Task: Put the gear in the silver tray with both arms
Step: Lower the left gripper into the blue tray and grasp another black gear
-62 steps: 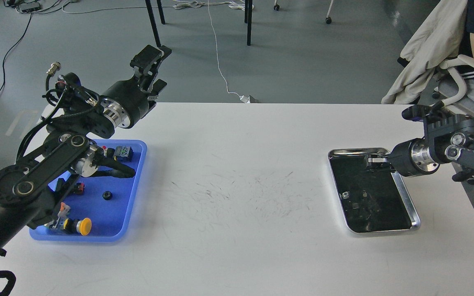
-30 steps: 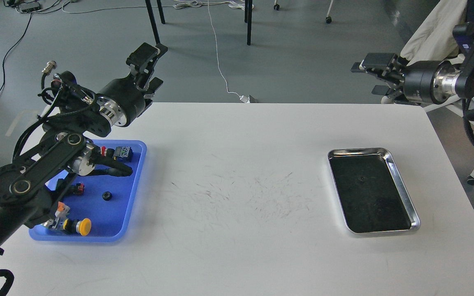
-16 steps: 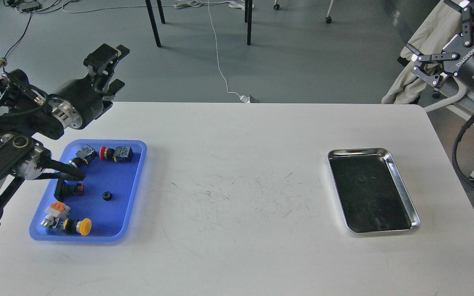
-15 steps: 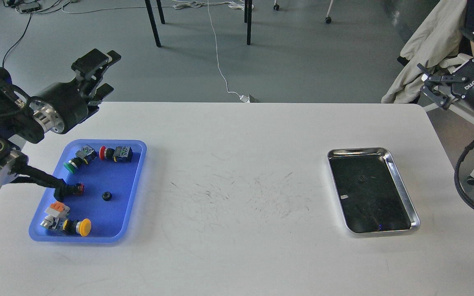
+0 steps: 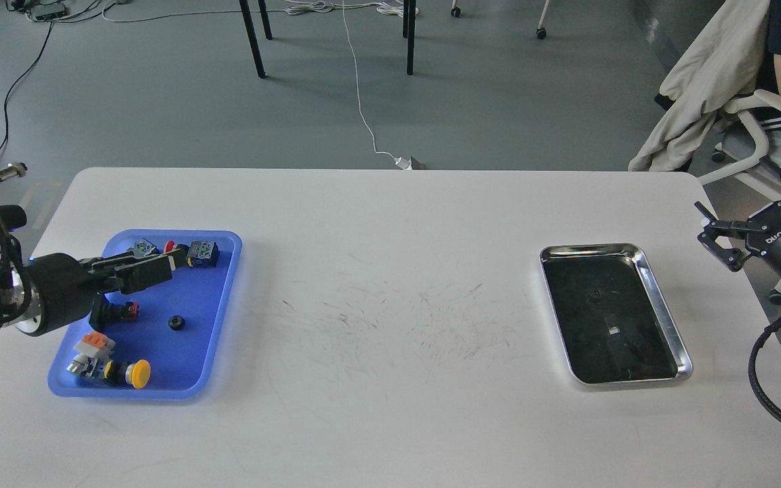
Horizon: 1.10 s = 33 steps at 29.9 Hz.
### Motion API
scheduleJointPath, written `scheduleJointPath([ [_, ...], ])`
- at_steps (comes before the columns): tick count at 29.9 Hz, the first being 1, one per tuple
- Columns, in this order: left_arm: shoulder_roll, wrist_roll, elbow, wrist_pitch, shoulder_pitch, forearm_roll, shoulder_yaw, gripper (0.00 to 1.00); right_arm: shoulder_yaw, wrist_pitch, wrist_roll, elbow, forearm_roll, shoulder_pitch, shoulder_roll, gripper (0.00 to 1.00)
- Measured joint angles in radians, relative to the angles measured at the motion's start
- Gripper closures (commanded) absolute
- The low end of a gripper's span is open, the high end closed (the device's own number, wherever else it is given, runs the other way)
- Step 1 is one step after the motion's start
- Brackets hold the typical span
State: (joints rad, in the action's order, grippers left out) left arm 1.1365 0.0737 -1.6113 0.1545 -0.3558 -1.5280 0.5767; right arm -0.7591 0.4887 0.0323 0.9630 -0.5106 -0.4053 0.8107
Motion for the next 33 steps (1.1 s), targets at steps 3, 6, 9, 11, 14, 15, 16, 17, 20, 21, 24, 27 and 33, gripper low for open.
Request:
scheduleJointPath([
  [3, -0.035, 0.008, 0.031, -0.049, 0.001, -0.118, -0.063, 0.05, 0.003, 0.000, 0.000, 0.001, 0.001, 0.001, -0.003, 0.03],
  [6, -0.081, 0.011, 0.084, -0.063, 0.003, -0.201, -0.081, 0.05, 0.005, 0.000, 0.000, 0.003, 0.003, 0.001, -0.004, 0.03],
  [9, -0.121, 0.015, 0.137, -0.068, 0.005, -0.247, -0.086, 0.07, 0.006, 0.000, 0.000, 0.002, 0.004, 0.001, -0.005, 0.03],
  [11, -0.145, 0.019, 0.162, -0.072, 0.005, -0.270, -0.089, 0.09, 0.008, 0.000, 0.000, 0.002, 0.004, 0.001, -0.005, 0.03],
  [14, -0.166, 0.026, 0.190, -0.074, 0.006, -0.305, -0.098, 0.13, 0.008, 0.000, 0.000, 0.001, 0.004, 0.002, -0.005, 0.03],
  [15, -0.170, 0.029, 0.199, -0.077, 0.006, -0.314, -0.102, 0.15, 0.008, 0.000, 0.000, 0.001, 0.004, 0.002, -0.005, 0.03],
  [16, -0.174, 0.032, 0.206, -0.082, 0.006, -0.320, -0.105, 0.15, 0.008, 0.000, 0.000, 0.000, 0.004, 0.002, -0.005, 0.03],
  [17, -0.179, 0.035, 0.215, -0.089, 0.006, -0.325, -0.108, 0.16, 0.007, 0.000, 0.000, 0.000, 0.004, 0.002, -0.005, 0.03],
  [20, -0.191, 0.042, 0.238, -0.104, 0.006, -0.336, -0.110, 0.20, 0.006, 0.000, 0.000, 0.001, 0.004, 0.002, -0.005, 0.03],
  [21, -0.193, 0.044, 0.244, -0.105, 0.007, -0.339, -0.110, 0.21, 0.006, 0.000, 0.000, 0.001, 0.004, 0.003, -0.005, 0.03],
  [24, -0.207, 0.053, 0.258, -0.108, 0.009, -0.350, -0.110, 0.23, 0.006, 0.000, 0.000, 0.002, 0.004, 0.007, -0.004, 0.03],
  [27, -0.222, 0.055, 0.266, -0.111, 0.010, -0.357, -0.110, 0.23, 0.006, 0.000, 0.001, 0.002, 0.004, 0.008, -0.004, 0.03],
  [33, -0.244, 0.055, 0.286, -0.113, 0.011, -0.375, -0.119, 0.34, 0.002, 0.000, 0.001, 0.001, 0.004, 0.008, -0.004, 0.03],
])
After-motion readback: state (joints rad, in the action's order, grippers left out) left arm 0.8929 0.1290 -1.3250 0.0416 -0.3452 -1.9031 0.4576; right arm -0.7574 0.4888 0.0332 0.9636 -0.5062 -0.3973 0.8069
